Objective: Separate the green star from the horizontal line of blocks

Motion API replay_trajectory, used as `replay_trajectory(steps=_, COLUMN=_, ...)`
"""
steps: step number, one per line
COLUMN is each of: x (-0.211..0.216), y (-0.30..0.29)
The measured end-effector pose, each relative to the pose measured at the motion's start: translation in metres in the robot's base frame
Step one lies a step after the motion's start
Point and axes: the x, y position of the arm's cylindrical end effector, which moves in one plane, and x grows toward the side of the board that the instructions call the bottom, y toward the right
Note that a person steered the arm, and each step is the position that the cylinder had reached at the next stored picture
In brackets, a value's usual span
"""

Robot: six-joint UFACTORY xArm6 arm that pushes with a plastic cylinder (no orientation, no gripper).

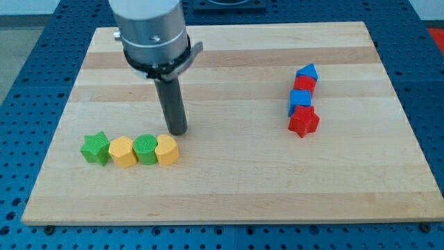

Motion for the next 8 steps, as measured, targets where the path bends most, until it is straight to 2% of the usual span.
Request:
replay_trajectory(steps=2, x=-0.046, y=-0.022)
replay_trajectory(steps=3, x=-0.049, y=-0.068)
replay_trajectory(steps=4, x=-0.045, y=-0.095)
replay_trajectory(steps=6, x=-0.044, y=-0.098)
replay_trajectory(steps=8, x=-0.004, y=-0.098)
